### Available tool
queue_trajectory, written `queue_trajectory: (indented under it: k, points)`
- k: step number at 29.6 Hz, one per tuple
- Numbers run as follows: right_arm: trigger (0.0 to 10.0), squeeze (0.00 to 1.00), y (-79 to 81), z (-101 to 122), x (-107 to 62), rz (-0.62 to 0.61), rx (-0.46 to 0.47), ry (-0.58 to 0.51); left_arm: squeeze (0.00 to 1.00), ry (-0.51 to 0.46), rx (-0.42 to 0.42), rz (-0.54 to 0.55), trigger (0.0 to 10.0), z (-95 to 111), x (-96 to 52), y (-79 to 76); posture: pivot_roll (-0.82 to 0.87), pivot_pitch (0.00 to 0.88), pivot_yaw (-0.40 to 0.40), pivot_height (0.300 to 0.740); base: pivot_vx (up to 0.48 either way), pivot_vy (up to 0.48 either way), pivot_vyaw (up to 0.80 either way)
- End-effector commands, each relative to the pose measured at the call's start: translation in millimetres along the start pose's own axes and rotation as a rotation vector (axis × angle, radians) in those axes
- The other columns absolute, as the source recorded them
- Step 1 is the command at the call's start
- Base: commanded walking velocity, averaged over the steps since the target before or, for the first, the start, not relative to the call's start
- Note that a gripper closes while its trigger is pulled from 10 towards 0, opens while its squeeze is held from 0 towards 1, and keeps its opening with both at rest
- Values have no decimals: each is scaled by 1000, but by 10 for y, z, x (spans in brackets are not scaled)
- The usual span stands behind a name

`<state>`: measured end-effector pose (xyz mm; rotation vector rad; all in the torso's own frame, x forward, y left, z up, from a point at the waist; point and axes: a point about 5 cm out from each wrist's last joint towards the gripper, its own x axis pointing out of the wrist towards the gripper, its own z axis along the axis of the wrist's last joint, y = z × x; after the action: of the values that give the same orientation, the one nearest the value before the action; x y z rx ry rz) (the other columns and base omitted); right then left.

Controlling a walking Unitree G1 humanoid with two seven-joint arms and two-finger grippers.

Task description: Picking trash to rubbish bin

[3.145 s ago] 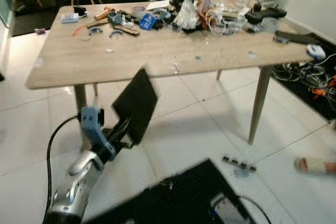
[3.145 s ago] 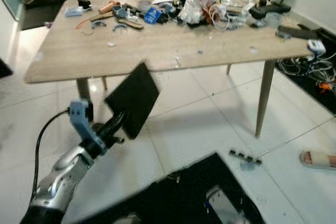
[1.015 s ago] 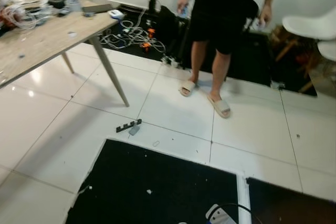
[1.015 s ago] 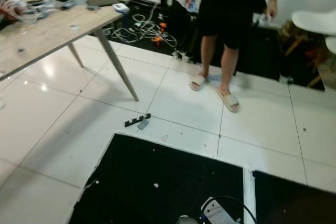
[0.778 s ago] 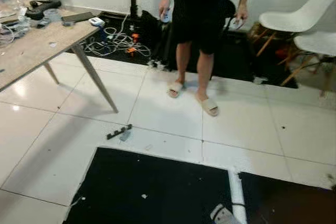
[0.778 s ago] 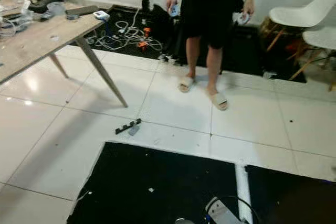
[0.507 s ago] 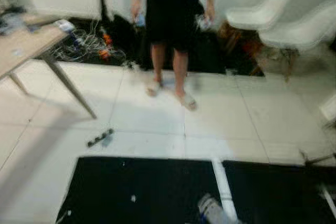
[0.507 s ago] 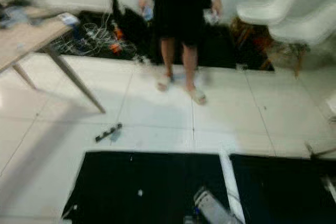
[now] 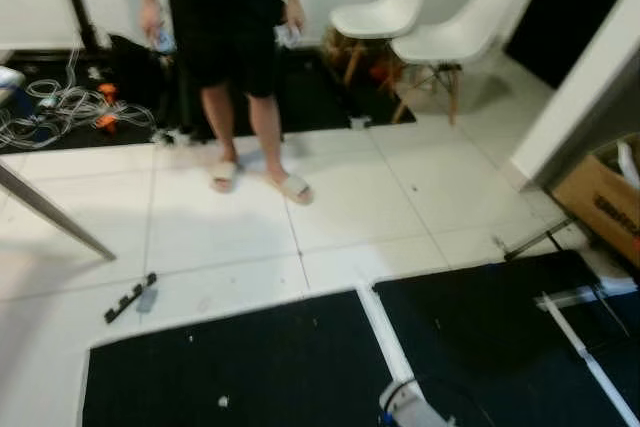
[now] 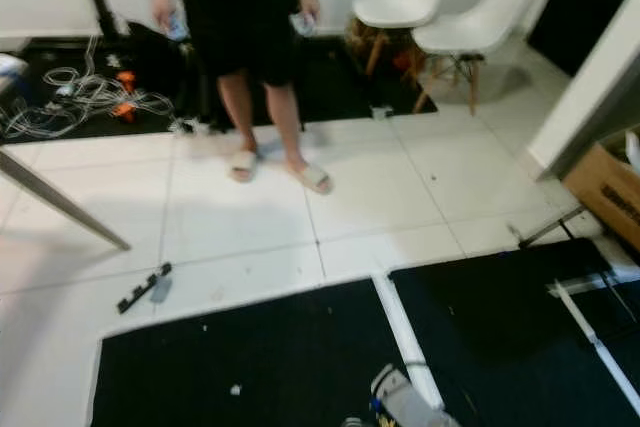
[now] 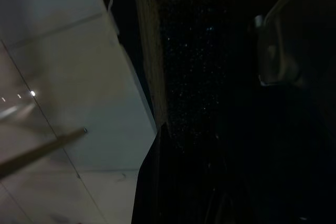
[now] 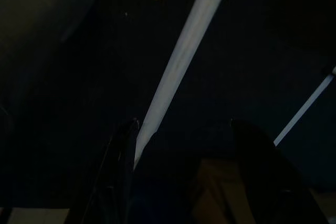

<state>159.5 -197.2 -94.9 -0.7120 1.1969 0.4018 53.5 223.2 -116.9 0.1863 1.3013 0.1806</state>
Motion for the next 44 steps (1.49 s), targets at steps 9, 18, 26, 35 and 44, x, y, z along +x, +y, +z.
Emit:
queue_trajectory:
  k: [9,18,26,35,44]
  points:
    - [10000,0,-4,3,-1,14,-31,6,0,9,-4,-1,10000,-44,-8,-37,135,45,-37,740,0,0,-744]
    - [10000,0,-35,8,-4,27,-19,5,0,-45,15,77,10000,104,10,109,124,38,-23,740,0,0,-743]
    - [10000,0,-42,-5,-5,34,-10,7,0,-62,34,72,10000,168,17,91,118,38,-19,740,0,0,-744]
    - [10000,0,-1,22,-2,48,-8,1,0,-62,43,69,10000,153,14,77,131,38,-17,740,0,0,-744]
    - [10000,0,67,64,2,64,-16,-7,0,-64,41,72,10000,149,13,90,140,39,-19,740,0,0,-742]
